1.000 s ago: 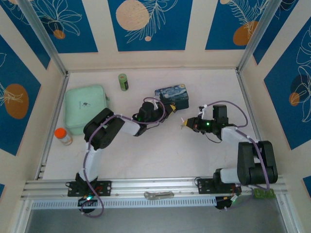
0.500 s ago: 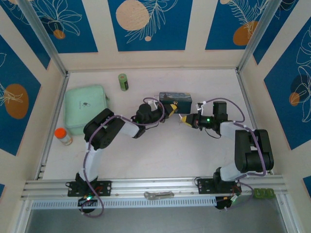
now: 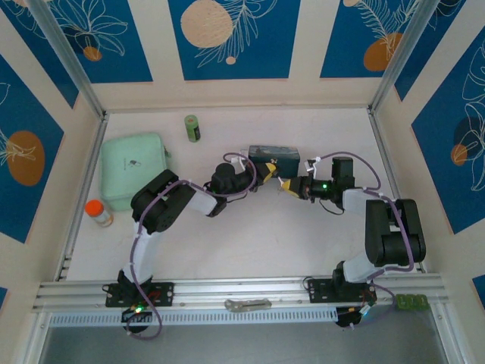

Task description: Unlock the padlock with the key

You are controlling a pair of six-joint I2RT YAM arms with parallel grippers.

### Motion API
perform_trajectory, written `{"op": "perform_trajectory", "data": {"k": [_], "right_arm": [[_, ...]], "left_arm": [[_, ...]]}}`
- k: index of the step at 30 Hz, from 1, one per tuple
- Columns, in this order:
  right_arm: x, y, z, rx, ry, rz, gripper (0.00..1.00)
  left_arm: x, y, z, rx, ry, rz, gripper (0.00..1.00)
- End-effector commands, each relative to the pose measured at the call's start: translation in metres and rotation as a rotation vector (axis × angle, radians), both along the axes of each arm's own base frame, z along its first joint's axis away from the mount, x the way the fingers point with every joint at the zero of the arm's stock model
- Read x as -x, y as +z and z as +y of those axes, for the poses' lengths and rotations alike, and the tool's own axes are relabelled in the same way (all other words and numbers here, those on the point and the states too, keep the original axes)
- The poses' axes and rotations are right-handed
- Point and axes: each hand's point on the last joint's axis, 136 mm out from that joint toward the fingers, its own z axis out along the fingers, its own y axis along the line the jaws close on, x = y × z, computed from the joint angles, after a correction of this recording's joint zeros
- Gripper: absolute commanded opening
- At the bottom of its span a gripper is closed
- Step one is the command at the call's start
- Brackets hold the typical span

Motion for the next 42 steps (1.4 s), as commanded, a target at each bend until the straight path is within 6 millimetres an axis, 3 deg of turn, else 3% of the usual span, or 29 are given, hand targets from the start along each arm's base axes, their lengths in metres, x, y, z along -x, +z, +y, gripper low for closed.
{"op": "perform_trajectory", "data": {"k": [1, 9, 42], "right_arm": [[-0.01, 0.008, -0.001, -0.014, 0.003, -0.021, 0.0], [-0.017, 0.005, -0.003, -0.007, -0.015, -0.02, 0.0], [-0.009, -0.007, 0.004, 0.025, -0.007, 0.01, 0.0]], "left_arm": [[0.004, 0.021, 0.001, 0.066, -0.02, -0.067, 0.0], [0.007, 0.022, 0.003, 0.072, -0.02, -0.068, 0.0], [0.008, 0.025, 0.0, 0.077, -0.024, -0.072, 0.0]]}}
